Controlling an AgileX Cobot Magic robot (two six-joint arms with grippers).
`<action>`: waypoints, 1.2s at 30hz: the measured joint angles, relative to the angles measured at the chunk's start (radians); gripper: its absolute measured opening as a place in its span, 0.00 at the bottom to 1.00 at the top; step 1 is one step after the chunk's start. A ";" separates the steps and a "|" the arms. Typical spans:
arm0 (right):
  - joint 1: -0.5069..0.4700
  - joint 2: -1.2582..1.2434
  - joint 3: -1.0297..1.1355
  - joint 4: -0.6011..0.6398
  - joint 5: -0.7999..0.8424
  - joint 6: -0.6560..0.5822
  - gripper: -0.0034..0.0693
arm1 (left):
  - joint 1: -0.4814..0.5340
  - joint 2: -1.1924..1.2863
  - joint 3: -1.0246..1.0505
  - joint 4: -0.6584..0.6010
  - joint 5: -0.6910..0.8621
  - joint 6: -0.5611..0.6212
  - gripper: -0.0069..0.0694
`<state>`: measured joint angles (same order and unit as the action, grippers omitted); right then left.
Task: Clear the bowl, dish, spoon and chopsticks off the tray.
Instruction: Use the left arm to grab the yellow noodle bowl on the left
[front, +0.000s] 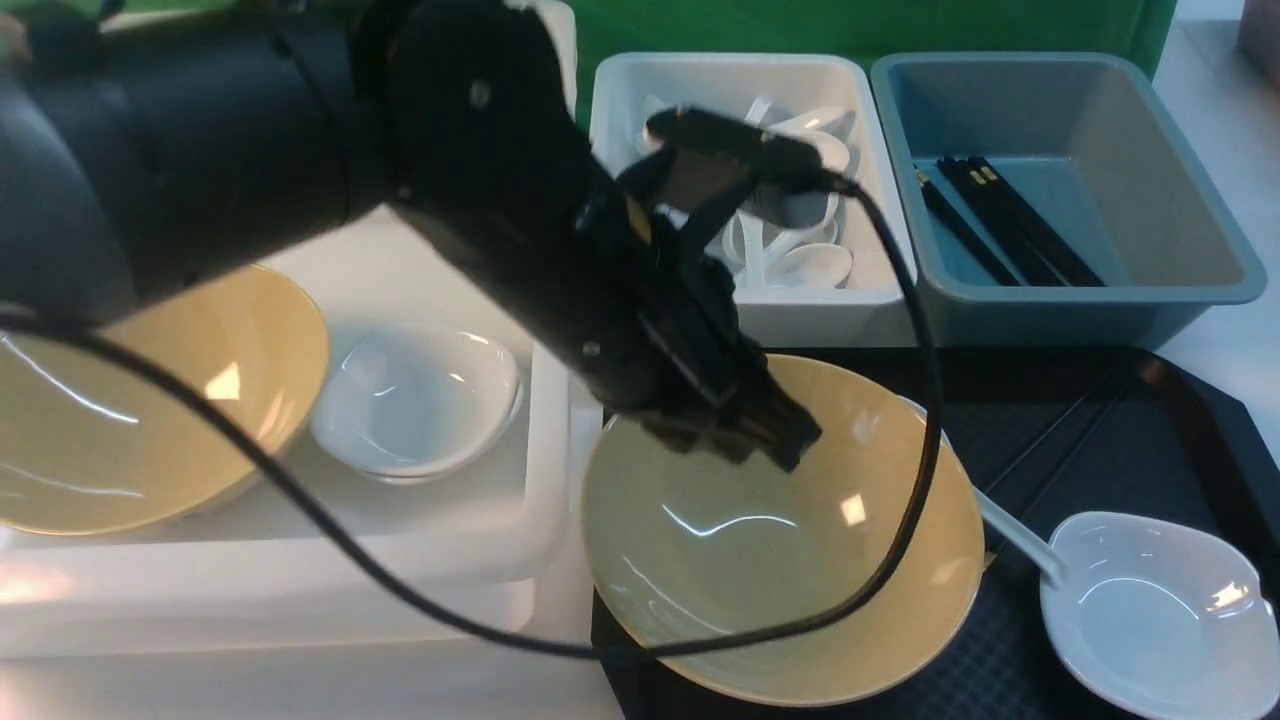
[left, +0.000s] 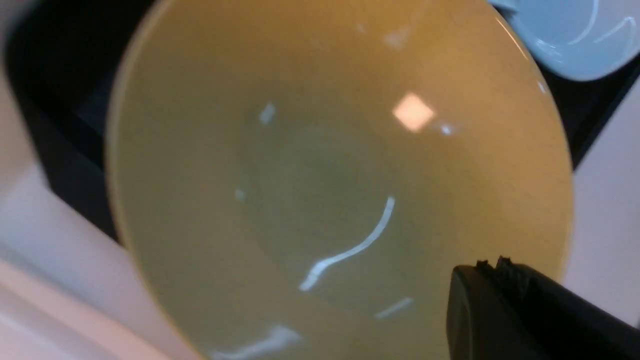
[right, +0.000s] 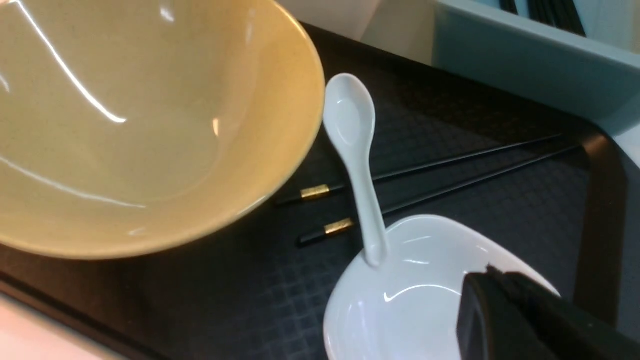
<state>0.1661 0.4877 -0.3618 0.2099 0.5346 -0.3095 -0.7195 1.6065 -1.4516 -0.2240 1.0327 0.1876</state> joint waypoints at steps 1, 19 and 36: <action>0.001 0.000 0.000 0.000 0.001 0.000 0.09 | 0.000 0.020 -0.050 0.080 0.017 0.002 0.13; 0.001 0.000 0.000 0.022 0.001 0.001 0.09 | 0.000 0.364 -0.153 0.468 -0.033 0.005 0.73; 0.001 0.000 0.000 0.022 0.001 0.001 0.10 | 0.005 0.420 -0.179 0.167 -0.032 0.096 0.27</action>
<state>0.1668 0.4877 -0.3618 0.2321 0.5356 -0.3085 -0.7142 2.0267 -1.6304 -0.0568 1.0009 0.2838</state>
